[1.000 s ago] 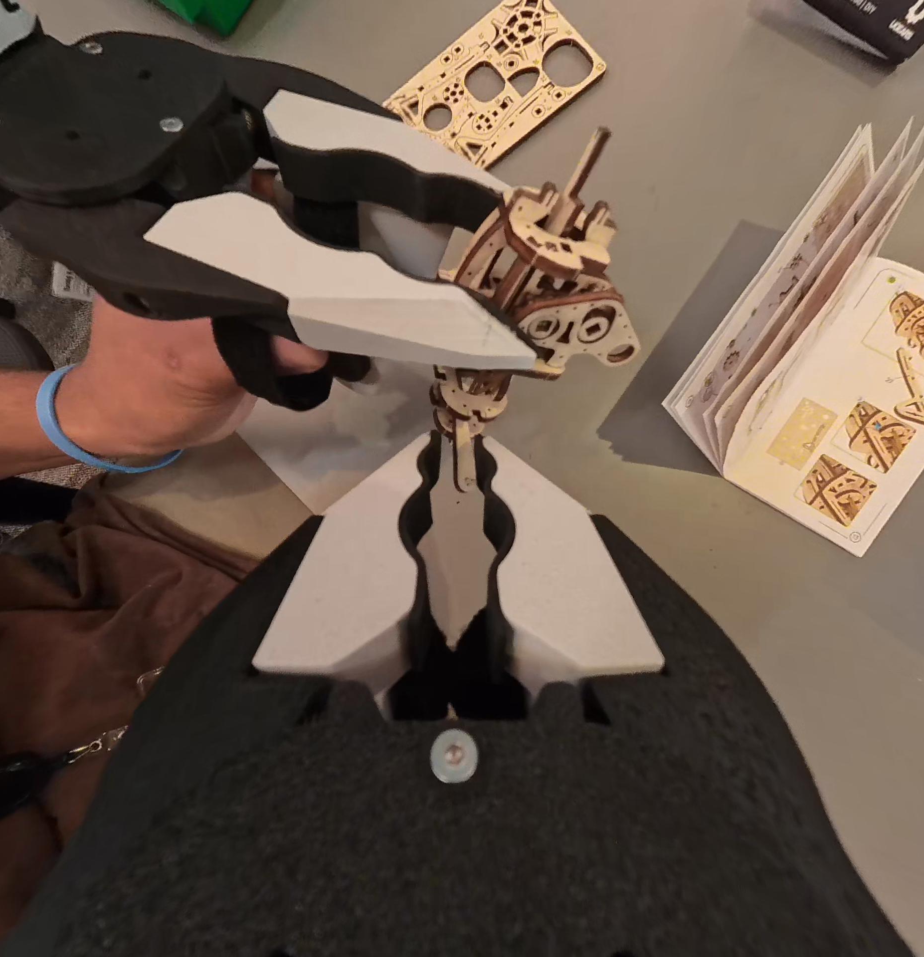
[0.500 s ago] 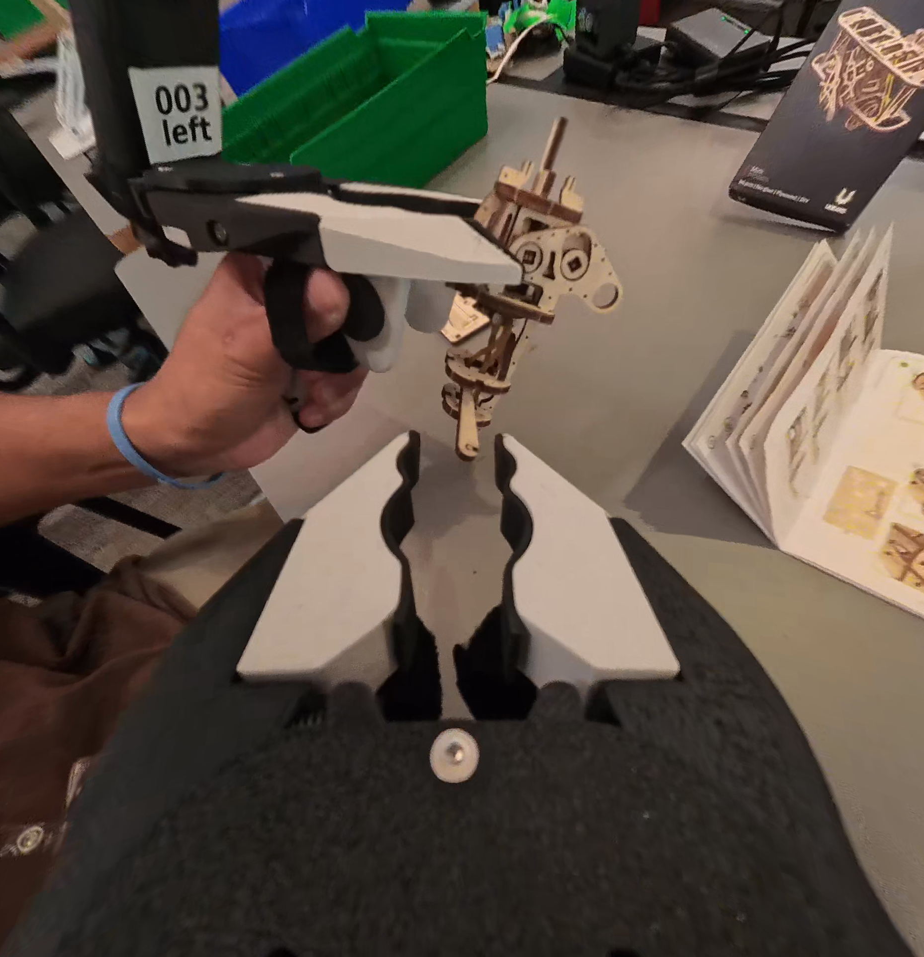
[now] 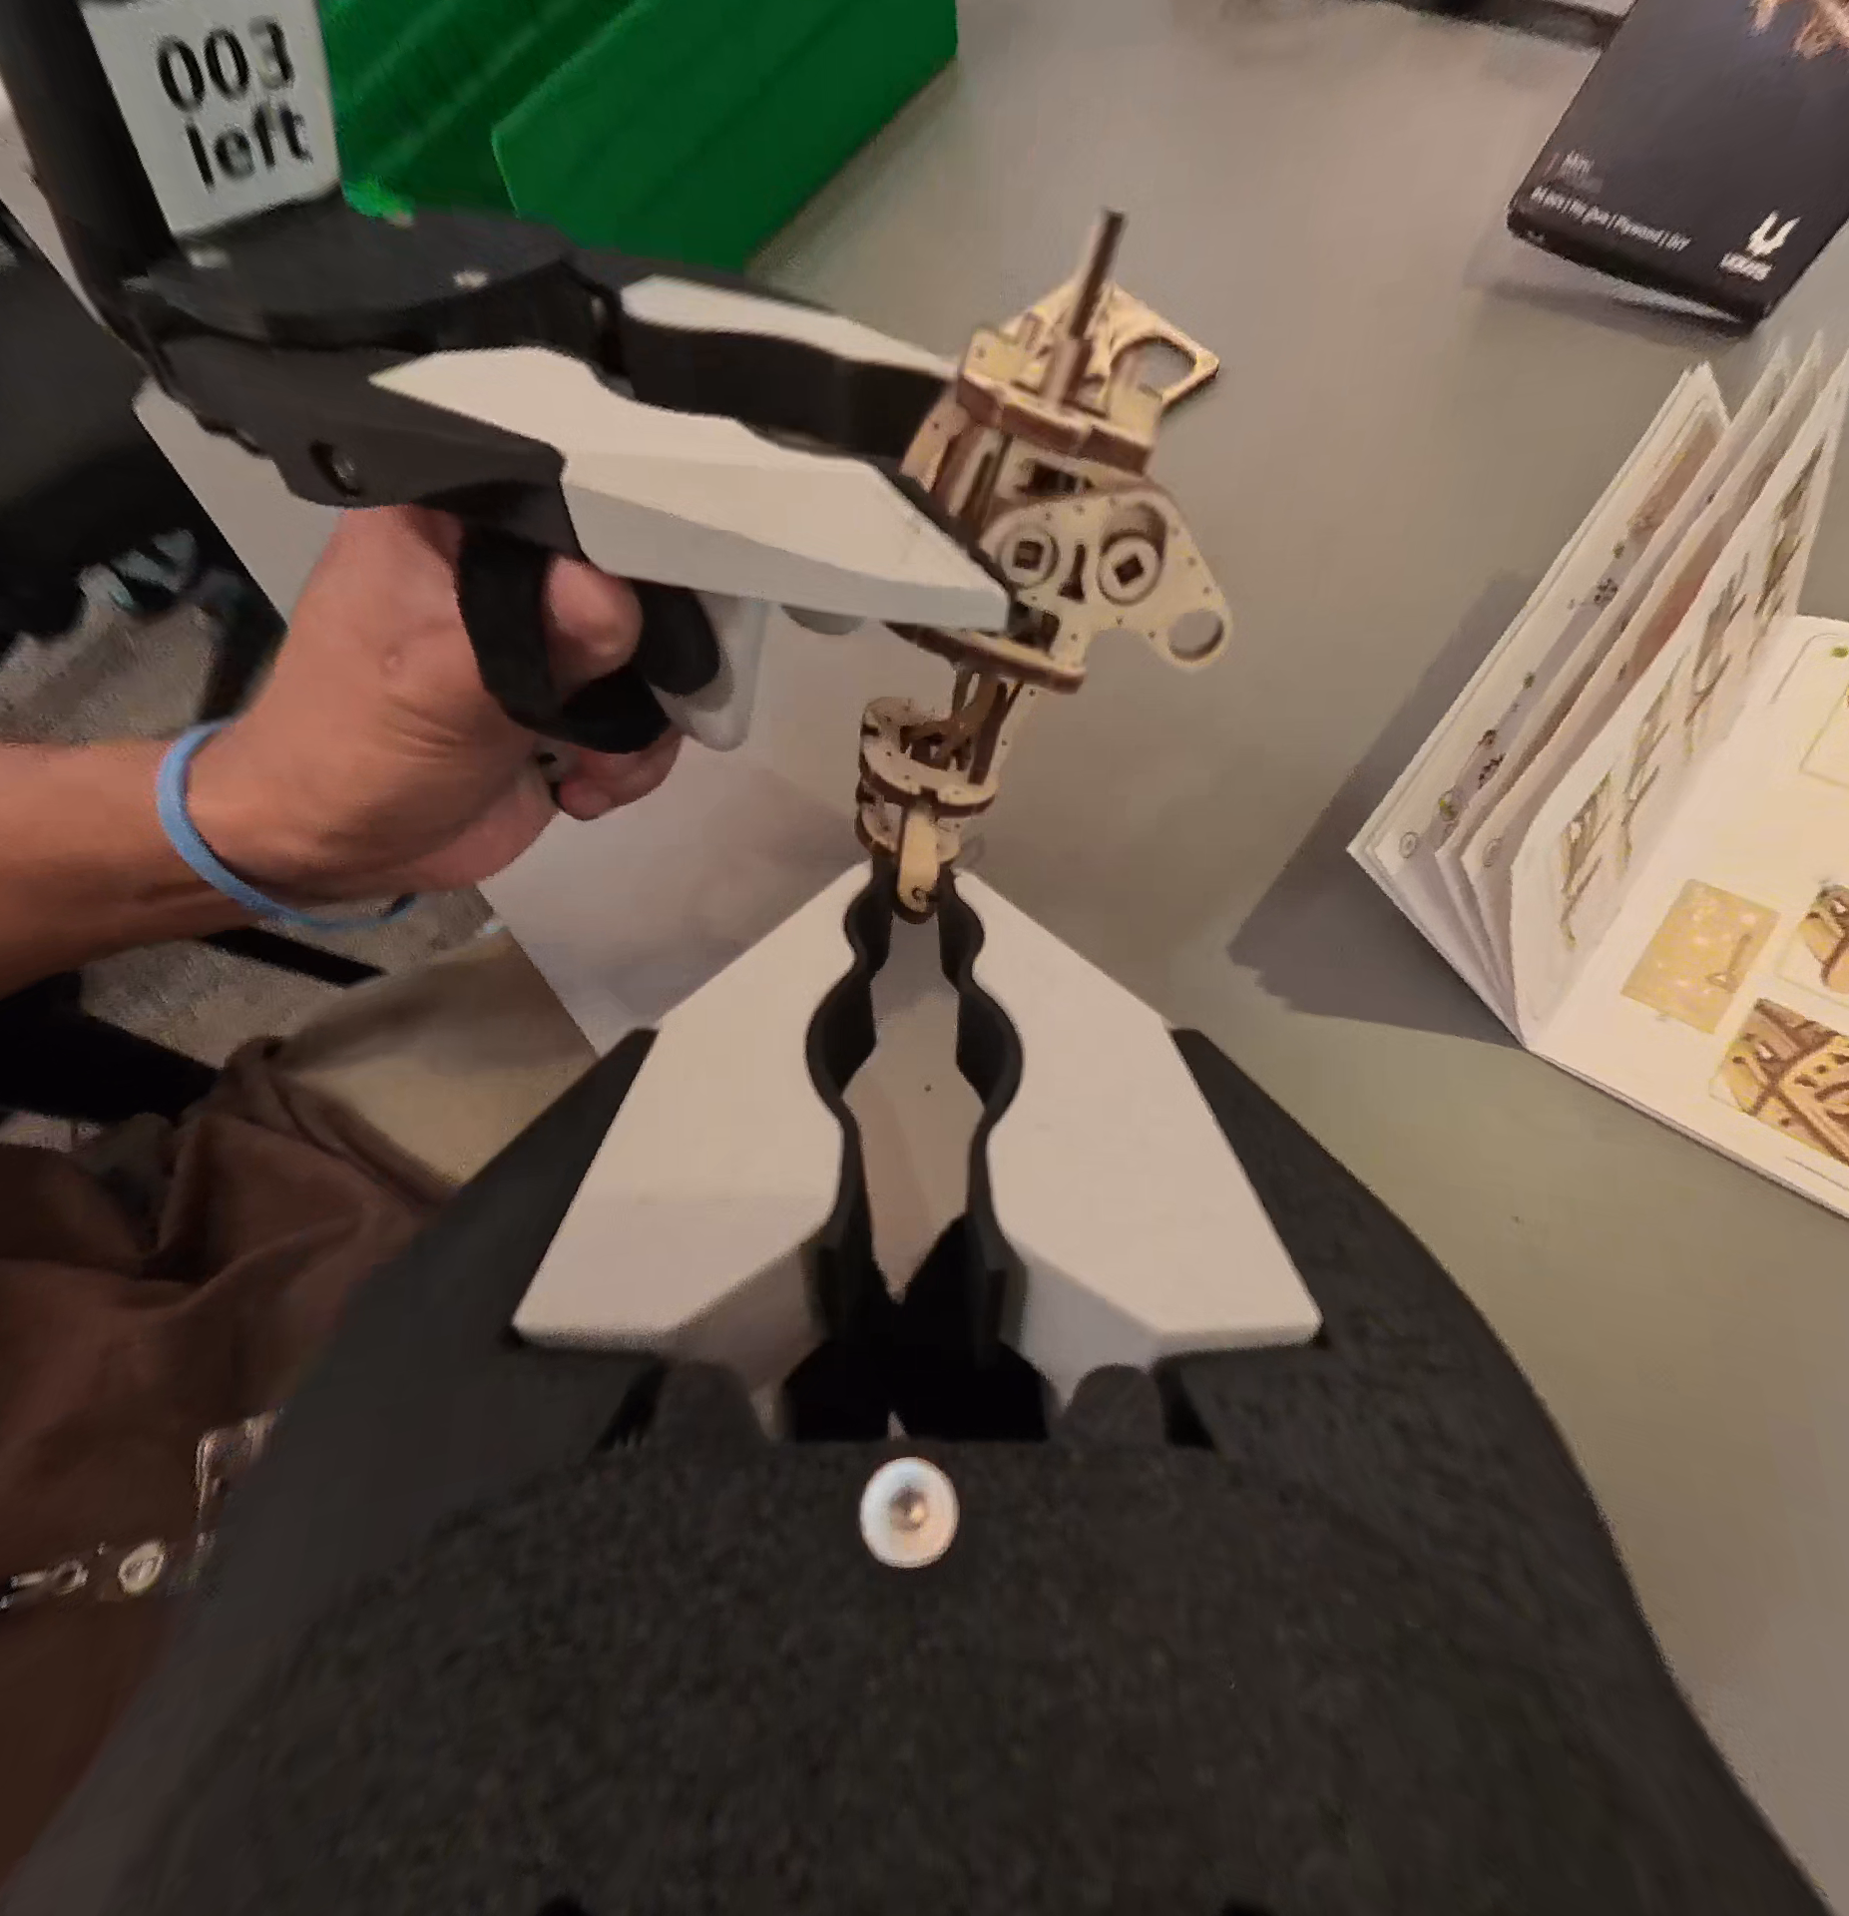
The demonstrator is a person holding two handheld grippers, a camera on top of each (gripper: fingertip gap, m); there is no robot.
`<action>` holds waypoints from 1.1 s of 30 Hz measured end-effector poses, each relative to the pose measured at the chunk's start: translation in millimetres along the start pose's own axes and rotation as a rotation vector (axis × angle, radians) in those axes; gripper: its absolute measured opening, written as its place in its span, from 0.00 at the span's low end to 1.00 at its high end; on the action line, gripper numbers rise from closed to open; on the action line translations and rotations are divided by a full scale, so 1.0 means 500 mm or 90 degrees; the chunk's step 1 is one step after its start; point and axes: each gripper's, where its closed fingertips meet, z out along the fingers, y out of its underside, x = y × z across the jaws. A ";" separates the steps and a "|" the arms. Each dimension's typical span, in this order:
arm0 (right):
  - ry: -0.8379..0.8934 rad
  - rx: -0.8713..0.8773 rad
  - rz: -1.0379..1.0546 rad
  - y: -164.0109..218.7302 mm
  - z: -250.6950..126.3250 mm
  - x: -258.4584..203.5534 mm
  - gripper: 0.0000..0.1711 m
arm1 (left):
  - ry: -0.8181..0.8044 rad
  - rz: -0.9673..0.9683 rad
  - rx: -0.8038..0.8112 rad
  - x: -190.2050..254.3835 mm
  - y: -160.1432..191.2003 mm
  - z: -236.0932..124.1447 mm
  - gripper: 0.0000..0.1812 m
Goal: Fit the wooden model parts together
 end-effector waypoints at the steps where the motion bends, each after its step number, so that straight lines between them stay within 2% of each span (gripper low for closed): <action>1: 0.007 -0.025 -0.014 0.001 -0.001 -0.001 0.05 | 0.004 0.005 -0.002 0.003 0.001 0.002 0.24; 6: -0.027 -0.126 -0.036 0.015 0.007 -0.026 0.04 | 0.043 0.005 -0.046 0.019 0.023 0.018 0.24; 12: -0.197 -0.111 0.135 0.045 0.027 -0.025 0.04 | 0.076 -0.027 -0.137 0.016 0.075 0.038 0.24; 15: -0.256 -0.093 0.207 0.074 0.045 -0.017 0.04 | 0.103 -0.062 -0.221 0.008 0.116 0.049 0.24; 26: -0.217 -0.116 0.230 0.142 0.111 0.028 0.04 | 0.066 -0.058 -0.366 -0.054 0.209 0.084 0.24; 29: -0.231 -0.117 0.245 0.151 0.120 0.034 0.04 | 0.069 -0.071 -0.375 -0.056 0.221 0.095 0.24; 33: -0.240 -0.110 0.261 0.156 0.123 0.040 0.04 | 0.090 -0.093 -0.368 -0.054 0.213 0.084 0.31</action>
